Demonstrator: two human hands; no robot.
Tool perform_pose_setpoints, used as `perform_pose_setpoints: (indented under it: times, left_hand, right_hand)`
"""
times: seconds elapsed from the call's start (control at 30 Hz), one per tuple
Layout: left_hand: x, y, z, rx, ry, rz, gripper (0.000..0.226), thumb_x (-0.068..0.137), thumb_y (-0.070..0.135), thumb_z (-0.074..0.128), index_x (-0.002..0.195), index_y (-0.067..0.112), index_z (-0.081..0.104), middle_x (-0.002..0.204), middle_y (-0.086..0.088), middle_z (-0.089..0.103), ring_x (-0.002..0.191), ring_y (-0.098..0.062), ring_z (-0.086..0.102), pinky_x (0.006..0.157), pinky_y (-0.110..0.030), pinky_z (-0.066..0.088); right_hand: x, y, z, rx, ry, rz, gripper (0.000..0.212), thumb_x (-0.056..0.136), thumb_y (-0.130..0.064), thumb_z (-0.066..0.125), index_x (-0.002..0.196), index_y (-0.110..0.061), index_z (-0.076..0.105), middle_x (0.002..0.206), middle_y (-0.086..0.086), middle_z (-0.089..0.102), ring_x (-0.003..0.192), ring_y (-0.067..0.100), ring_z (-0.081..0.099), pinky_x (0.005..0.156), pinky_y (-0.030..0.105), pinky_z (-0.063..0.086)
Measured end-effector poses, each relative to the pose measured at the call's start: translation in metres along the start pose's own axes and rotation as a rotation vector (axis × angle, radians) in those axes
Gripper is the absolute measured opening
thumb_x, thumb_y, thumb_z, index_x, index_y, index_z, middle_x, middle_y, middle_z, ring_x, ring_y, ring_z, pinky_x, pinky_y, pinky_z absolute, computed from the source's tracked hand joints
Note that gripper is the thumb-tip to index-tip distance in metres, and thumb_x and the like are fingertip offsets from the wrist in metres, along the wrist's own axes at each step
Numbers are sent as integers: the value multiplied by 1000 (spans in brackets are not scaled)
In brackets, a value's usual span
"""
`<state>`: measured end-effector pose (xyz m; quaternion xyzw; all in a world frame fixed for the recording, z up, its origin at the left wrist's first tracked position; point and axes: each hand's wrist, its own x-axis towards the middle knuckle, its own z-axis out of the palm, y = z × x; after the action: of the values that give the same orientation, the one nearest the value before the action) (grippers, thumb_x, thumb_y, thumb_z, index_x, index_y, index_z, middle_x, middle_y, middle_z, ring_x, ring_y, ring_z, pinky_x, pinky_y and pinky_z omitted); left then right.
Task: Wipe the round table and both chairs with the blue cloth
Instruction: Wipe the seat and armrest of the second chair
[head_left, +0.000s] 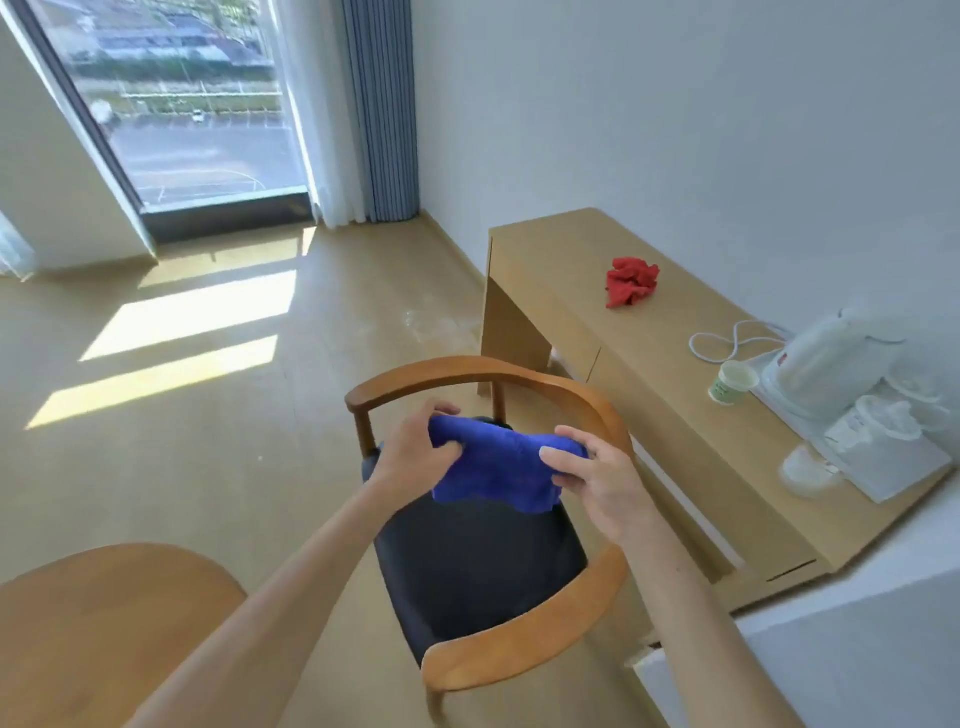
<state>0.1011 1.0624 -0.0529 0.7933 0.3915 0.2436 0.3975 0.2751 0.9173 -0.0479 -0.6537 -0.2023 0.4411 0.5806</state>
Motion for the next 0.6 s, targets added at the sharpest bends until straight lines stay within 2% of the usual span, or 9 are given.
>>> perform_pose_setpoints:
  times: [0.07,0.13,0.2,0.27,0.33,0.37,0.43,0.53,0.6]
  left_hand:
    - [-5,14,-21,-78,52,-10,27,81,7,63,97,28,59,87,23,58,80,6,56,67,-8,40]
    - [-15,25,-41,-150,56,-2,21,85,9,60,96,27,60,88,13,64,84,-4,60,72,-19,46]
    - [-27,33,-59,-171,44,11,17,89,14,57,96,30,56,90,4,65,88,-17,61,77,-31,50]
    - [-40,40,-74,-155,33,14,15,94,21,52,95,36,50,91,4,63,86,-18,58,76,-34,48]
    - [-51,47,-82,-111,60,-7,12,97,28,46,95,40,46,90,4,61,81,-16,56,72,-31,47]
    - [-53,52,-83,-89,89,-20,9,98,30,43,97,39,44,90,3,61,79,-16,56,70,-30,46]
    - [-56,65,-82,-87,170,-44,6,100,33,41,103,36,44,91,4,61,80,-15,57,65,-27,45]
    - [-55,87,-71,-148,302,-99,12,101,37,40,109,32,46,93,6,62,82,-14,60,64,-26,46]
    - [-54,97,-58,-244,396,-194,18,99,42,43,111,30,49,97,4,64,86,-16,62,67,-30,50]
  right_hand:
    - [-15,-13,7,-271,-61,-101,49,69,-18,85,112,-24,62,106,-3,68,98,16,66,85,31,56]
    - [-25,-25,15,-602,-10,-290,30,76,-11,78,100,-23,66,95,-6,70,89,13,65,81,30,54]
    - [-30,-40,23,-766,39,-456,10,84,-11,70,90,-18,68,91,-1,66,88,16,61,80,31,50]
    - [-32,-58,26,-729,-4,-536,9,87,-8,65,81,-14,62,85,0,59,86,17,55,77,25,45]
    - [-31,-74,29,-639,-112,-507,3,91,-6,59,89,-7,60,80,-2,57,78,14,55,66,10,43]
    - [-31,-80,29,-615,-139,-483,5,94,-9,58,94,-4,59,80,-2,58,74,12,56,61,7,42]
    - [-26,-89,28,-533,-160,-469,13,96,-15,57,101,-3,55,83,-1,60,74,10,56,57,6,42]
    - [-21,-100,21,-383,-190,-419,21,93,-25,63,108,-14,52,92,-6,62,82,7,59,54,6,44]
    - [-19,-104,11,-335,-326,-305,41,82,-27,76,114,-21,51,102,-6,64,91,8,62,64,11,51]
